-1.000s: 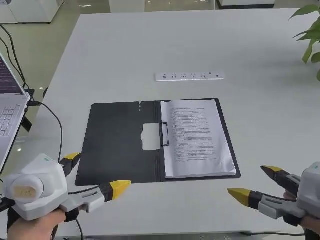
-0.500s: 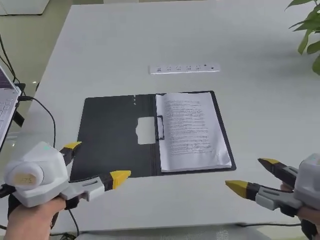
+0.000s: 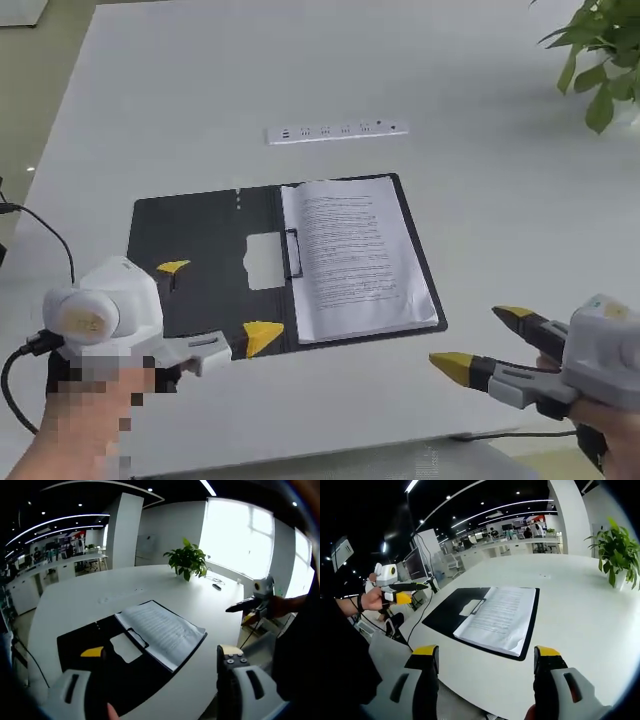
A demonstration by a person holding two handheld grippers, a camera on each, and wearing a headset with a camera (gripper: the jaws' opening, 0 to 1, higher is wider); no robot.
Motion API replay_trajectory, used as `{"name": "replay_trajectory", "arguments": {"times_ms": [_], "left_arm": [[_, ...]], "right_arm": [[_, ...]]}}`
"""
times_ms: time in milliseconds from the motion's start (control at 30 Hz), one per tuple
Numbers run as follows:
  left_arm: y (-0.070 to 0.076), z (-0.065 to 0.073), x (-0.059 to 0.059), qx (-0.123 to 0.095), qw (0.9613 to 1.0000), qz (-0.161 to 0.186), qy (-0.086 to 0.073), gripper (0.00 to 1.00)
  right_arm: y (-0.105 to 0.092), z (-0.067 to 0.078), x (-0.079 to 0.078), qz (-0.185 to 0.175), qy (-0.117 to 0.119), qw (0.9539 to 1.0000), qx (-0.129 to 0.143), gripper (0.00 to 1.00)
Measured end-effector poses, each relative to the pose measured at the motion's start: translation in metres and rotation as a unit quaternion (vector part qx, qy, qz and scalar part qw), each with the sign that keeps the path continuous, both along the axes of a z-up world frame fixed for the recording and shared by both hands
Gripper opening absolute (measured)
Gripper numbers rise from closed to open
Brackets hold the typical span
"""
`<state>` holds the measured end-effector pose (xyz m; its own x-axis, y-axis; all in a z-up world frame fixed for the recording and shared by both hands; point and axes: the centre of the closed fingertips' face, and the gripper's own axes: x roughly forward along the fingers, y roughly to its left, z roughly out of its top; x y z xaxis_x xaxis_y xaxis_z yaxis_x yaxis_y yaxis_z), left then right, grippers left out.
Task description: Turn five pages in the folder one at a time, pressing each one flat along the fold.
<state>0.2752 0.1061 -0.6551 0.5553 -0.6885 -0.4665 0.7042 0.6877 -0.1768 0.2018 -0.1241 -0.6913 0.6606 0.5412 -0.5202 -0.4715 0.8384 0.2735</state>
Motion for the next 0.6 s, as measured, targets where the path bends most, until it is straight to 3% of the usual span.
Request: {"name": "replay_trajectory", "arguments": {"times_ms": [333, 467, 600], "left_arm": [[-0.049, -0.002, 0.023, -0.015, 0.9988, -0.046, 0.001, 0.89], [-0.066, 0.001, 0.037, -0.033, 0.9981, -0.052, 0.003, 0.89], [-0.083, -0.002, 0.049, -0.03, 0.9974, -0.066, 0.002, 0.89]], "right_arm": [[-0.001, 0.0, 0.0, -0.004, 0.004, 1.0, 0.004, 0.77], [-0.002, -0.001, -0.001, -0.005, 0.007, 1.0, 0.005, 0.77], [-0.002, -0.002, -0.002, -0.004, 0.01, 0.9999, 0.003, 0.77]]}}
